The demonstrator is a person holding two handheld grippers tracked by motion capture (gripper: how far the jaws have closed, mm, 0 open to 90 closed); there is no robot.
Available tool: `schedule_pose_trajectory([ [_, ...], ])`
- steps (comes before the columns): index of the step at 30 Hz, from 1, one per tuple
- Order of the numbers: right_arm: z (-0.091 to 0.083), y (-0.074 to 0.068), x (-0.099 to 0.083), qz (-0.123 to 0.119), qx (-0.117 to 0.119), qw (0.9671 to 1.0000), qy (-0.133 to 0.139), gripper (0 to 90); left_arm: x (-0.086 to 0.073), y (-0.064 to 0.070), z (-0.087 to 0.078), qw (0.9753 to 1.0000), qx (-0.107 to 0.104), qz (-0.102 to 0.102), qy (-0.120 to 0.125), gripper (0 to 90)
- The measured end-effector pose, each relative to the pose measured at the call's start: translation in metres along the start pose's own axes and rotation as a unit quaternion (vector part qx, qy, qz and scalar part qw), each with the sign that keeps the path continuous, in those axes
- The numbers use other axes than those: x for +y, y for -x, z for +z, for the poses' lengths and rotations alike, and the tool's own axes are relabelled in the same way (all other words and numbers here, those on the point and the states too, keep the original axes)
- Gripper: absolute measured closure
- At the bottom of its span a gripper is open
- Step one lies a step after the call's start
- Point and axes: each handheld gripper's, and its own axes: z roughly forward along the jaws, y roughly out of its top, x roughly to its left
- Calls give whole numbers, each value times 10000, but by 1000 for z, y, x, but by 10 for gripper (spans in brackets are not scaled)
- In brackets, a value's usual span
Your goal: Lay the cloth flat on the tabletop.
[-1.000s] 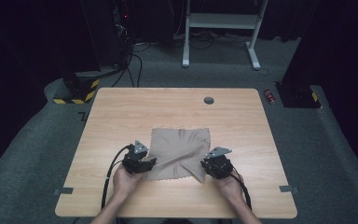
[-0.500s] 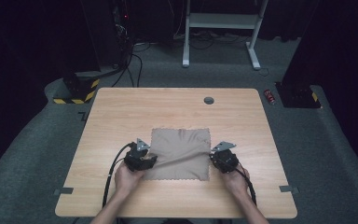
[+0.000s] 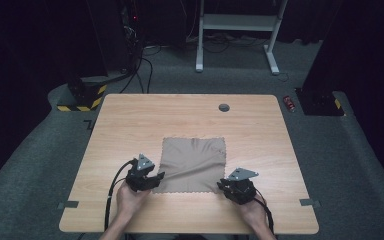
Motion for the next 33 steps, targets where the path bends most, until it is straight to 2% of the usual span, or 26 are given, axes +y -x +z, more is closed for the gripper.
schedule_pose_trajectory([
  [2, 2, -4, -2, -41, -7, 10000, -41, 744, -7, 8, -11, 9999, -1, 121, 71, 507],
  [6, 3, -5, -6, -18, -47, 10000, -55, 740, -20, 20, -21, 9997, -89, 192, 96, 551],
  [9, 1, -6, -7, 21, -66, 10000, 5, 741, -24, 25, -18, 9994, -1, 345, -43, 586],
  [12, 2, -8, -9, -36, -89, 9999, -50, 741, -25, 23, -10, 9994, -16, 309, -141, 610],
  [15, 3, -8, -12, -29, -112, 9999, -25, 754, -26, 24, -2, 9984, 58, 448, -333, 658],
  [17, 2, -9, -13, -110, -174, 9998, -37, 786, -27, 24, -1, 9989, -47, 390, -255, 716],
  [20, 1, -12, -13, -303, -173, 9994, -80, 878, -26, 26, -2, 9983, -103, 492, -300, 773],
  [22, 0, -13, -13, -408, -200, 9989, -109, 891, -26, 27, -2, 9976, -146, 583, -331, 831],
  [24, -1, -13, -13, -400, -180, 9989, -136, 896, -25, 28, -2, 9971, -204, 632, -370, 886],
  [28, -7, -13, -16, -402, -129, 9991, -105, 896, -25, 30, -4, 9960, -395, 689, -409, 900],
  [33, -20, -15, -17, -475, -124, 9987, -122, 895, -29, 37, -9, 9937, -751, 705, -440, 900],
])
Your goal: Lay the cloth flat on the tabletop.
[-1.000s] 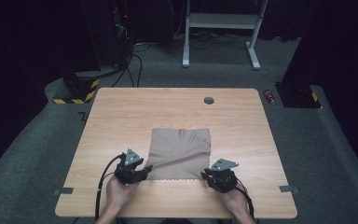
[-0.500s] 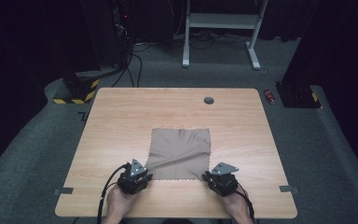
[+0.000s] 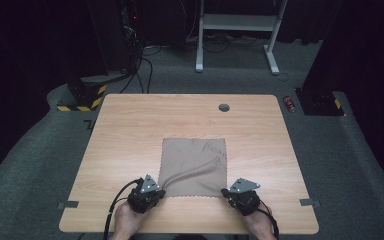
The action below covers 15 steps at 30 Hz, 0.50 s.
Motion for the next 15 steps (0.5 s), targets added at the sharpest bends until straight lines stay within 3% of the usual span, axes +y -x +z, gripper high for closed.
schedule_pose_trajectory([
  [4, -5, -2, -5, -113, -19, 9999, -129, 893, -1, 5, -2, 9997, -223, 6, -54, 894],
  [9, -6, 1, -13, -62, 64, 9997, -225, 888, 0, 6, -2, 9996, -243, 54, -145, 856],
  [13, -9, 4, -11, 39, 111, 9998, -171, 812, 3, -1, -4, 9998, -123, -174, 3, 698],
  [15, -11, 6, -7, 190, 161, 9997, -22, 754, 9, -8, -4, 9995, 106, -261, 106, 616],
])
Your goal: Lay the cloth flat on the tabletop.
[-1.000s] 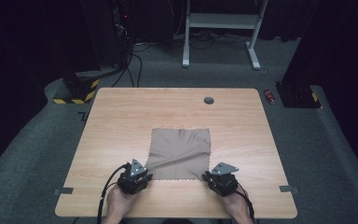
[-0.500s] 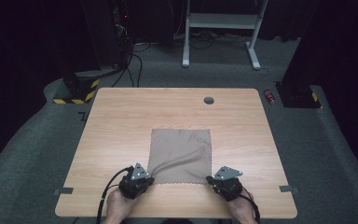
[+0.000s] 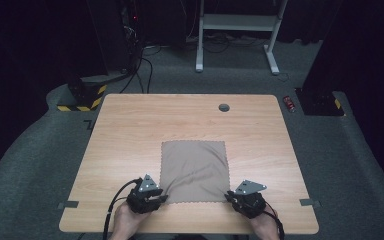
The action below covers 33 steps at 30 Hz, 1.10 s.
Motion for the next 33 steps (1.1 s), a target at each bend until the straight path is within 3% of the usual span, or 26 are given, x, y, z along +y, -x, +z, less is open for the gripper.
schedule_pose_trajectory([
  [3, 5, 0, 7, 64, -7, 9999, 119, 727, 14, -8, 9, 9995, 120, -234, 161, 557],
  [6, 21, 0, 13, 95, 10, 9999, 72, 730, 25, -11, 23, 9995, 255, -140, 129, 542],
  [9, 31, -2, 14, -13, -34, 10000, -17, 738, 31, -14, 38, 9981, 609, 23, -89, 540],
  [10, 30, -3, 13, -69, -53, 10000, -23, 743, 31, -17, 40, 9972, 727, 106, -168, 544],
  [13, 25, -3, 9, -143, -13, 9999, -41, 754, 28, -28, 40, 9979, 647, -44, -62, 554],
  [16, 19, -1, 3, -166, 26, 9998, -68, 759, 29, -36, 39, 9959, 893, 135, -95, 569],
  [20, 15, 0, 1, -153, 69, 9998, -121, 759, 31, -46, 40, 9967, 769, -215, -140, 544],
  [21, 15, 1, 2, -145, 91, 9997, -150, 741, 32, -44, 39, 9964, 817, -180, -120, 548],
  [24, 17, 7, 6, -87, -35, 9999, -71, 692, 32, -37, 37, 9981, 606, -123, 26, 524],
  [27, 24, 25, 16, 277, -328, 9990, 153, 688, 31, -33, 40, 9979, 646, -26, -34, 497],
  [30, 35, 44, 26, 636, -377, 9971, 187, 699, 31, -42, 41, 9961, 850, -224, 11, 484],
  [33, 42, 46, 35, 546, -449, 9973, 184, 709, 36, -58, 42, 9943, 884, -584, 152, 495],
])
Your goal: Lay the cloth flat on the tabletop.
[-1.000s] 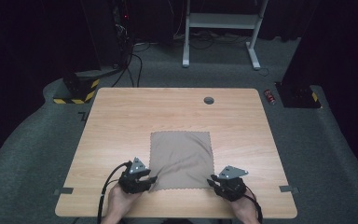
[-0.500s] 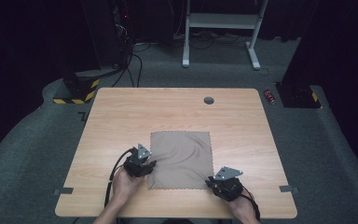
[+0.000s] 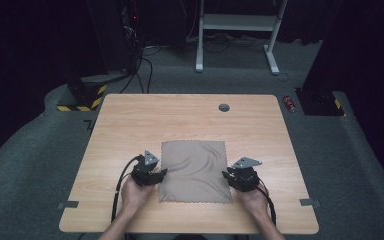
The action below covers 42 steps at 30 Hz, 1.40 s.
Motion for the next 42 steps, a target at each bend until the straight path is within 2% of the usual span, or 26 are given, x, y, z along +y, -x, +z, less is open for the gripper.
schedule_pose_trajectory([
  [2, 5, -3, 3, -70, 13, 10000, -12, 708, 7, -6, 6, 9999, -13, -140, 75, 494],
  [3, 8, -4, 4, -106, 13, 9999, -27, 706, 11, -7, 10, 9999, 4, -146, 31, 494],
  [6, 14, -5, 3, -34, 23, 9999, -130, 701, 23, -7, 21, 10000, 67, -11, -51, 489],
  [8, 14, -5, 2, -51, 29, 9999, -136, 698, 29, -7, 29, 9998, 173, 77, -107, 489],
  [9, 14, -5, 2, -63, 44, 9998, -158, 697, 33, -7, 34, 9993, 245, 147, -230, 490],
  [10, 14, -5, 2, -90, 47, 9998, -175, 697, 33, -8, 36, 9993, 270, 183, -205, 498],
  [13, 13, -4, 2, -183, 73, 9996, -193, 696, 37, -16, 41, 9995, 266, 116, -160, 522],
  [15, 13, -3, 2, -188, 93, 9996, -198, 699, 41, -20, 44, 9991, 336, 184, -184, 524],
  [16, 14, -2, 3, -171, 82, 9996, -208, 699, 41, -22, 46, 9987, 452, 197, -113, 538],
  [18, 15, 0, 5, -189, -33, 9995, -244, 699, 41, -27, 48, 9992, 383, 65, -46, 544],
  [19, 16, 0, 7, -206, -93, 9994, -267, 699, 40, -29, 48, 9994, 329, -85, -28, 539],
  [21, 16, 2, 9, -208, -113, 9995, -216, 700, 39, -30, 48, 9994, 316, -143, -12, 528],
  [24, 19, 13, 14, 107, -192, 9997, -95, 694, 38, -29, 47, 9994, 332, -113, -1, 515],
  [26, 25, 23, 22, 317, -396, 9987, 56, 682, 37, -32, 48, 9994, 304, -172, 27, 487],
  [28, 32, 28, 29, 379, -522, 9979, 94, 676, 36, -33, 48, 9994, 263, -217, 60, 474],
  [33, 56, 34, 51, 186, -580, 9981, 11, 713, 34, -34, 48, 9993, 273, -218, 132, 455],
  [38, 71, 43, 53, 380, -544, 9978, -50, 774, 26, -35, 48, 9985, 280, -219, 418, 435],
  [42, 73, 49, 57, 404, -738, 9964, -131, 779, 26, -35, 48, 9985, 289, -218, 415, 428],
])
